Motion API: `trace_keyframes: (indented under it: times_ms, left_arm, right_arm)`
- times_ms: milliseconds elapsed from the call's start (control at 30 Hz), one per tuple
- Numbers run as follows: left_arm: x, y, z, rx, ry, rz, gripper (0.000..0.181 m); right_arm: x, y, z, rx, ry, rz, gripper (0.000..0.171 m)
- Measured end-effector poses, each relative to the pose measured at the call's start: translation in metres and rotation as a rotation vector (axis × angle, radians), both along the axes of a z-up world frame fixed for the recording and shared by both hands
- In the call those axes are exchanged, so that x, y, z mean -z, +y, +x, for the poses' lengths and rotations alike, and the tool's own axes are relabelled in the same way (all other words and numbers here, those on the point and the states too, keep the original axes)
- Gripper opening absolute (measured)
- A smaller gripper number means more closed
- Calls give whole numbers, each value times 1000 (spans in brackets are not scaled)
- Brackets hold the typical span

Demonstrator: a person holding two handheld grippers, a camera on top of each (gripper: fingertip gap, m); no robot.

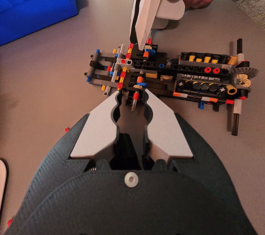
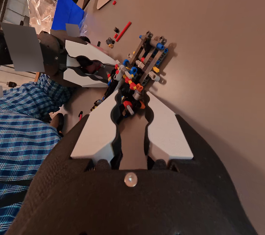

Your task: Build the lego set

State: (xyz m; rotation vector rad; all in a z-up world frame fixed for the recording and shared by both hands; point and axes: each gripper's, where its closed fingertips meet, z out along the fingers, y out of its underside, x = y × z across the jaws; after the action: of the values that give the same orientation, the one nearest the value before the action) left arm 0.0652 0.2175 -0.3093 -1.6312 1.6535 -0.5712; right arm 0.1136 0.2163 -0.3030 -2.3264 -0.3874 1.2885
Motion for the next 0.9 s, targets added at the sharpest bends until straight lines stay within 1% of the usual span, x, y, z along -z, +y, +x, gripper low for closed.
trace_keyframes:
  times_ms: [500,600,700,900]
  left_arm:
    - [0,1,1,1,-4,6,28]
    - [0,1,1,0,-4,10,28]
    - [1,1,0,1,2,18,28]
    - [1,1,1,0,1,14,28]
  right_arm:
    - [4,-1,-3,-13,-77,39,28]
    - [4,0,-4,-11,-79,47,28]
    - [0,1,-2,-4,-21,23,27]
    - [-1,-1,1,-19,-56,43,25]
